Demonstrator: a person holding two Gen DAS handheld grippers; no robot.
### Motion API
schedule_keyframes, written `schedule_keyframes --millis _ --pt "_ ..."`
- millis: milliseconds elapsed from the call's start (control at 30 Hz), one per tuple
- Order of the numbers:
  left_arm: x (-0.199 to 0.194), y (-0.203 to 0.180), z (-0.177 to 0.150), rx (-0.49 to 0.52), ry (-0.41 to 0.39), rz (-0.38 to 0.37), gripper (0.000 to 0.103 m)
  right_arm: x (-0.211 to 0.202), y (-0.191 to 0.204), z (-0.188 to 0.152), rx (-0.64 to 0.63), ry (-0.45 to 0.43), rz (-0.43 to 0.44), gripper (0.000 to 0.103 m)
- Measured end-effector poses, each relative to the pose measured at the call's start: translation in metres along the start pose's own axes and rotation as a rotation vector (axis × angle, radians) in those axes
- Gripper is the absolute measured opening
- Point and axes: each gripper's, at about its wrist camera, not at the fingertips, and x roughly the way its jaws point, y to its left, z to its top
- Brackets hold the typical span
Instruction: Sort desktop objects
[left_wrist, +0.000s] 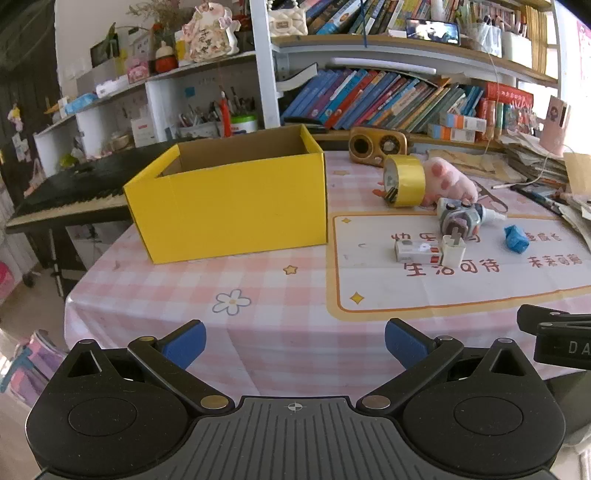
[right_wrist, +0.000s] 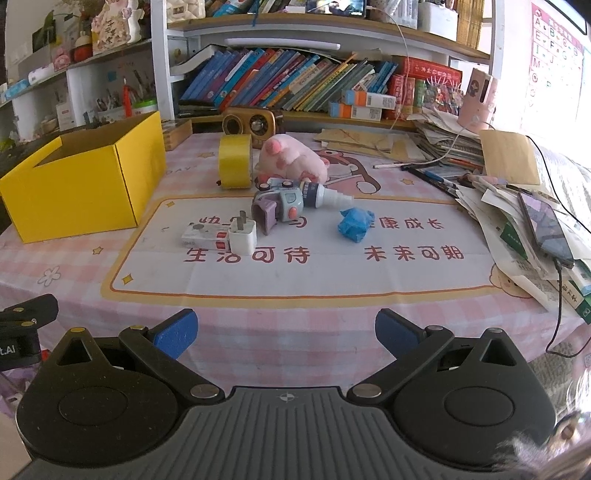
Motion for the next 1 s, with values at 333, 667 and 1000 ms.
schedule_keyframes --millis 333,667,1000 --pt "0.0013 0.0021 0.0008 -0.001 0.003 -0.002 0.103 -0.0003 0.0053 0.0031 -0.012 -0.002 -0.002 0.103" --pt "0.0031 0.0026 0.0028 0.011 0.001 -0.005 0.103 0.0002 0.0069 0.0052 -0.014 -0.002 -0.004 0.103" --pt "0.0054 0.0047 0.0049 0.007 -0.003 -0.005 0.103 -0.0006 0.0095 0.0075 -0.014 -0.019 0.0 0.103"
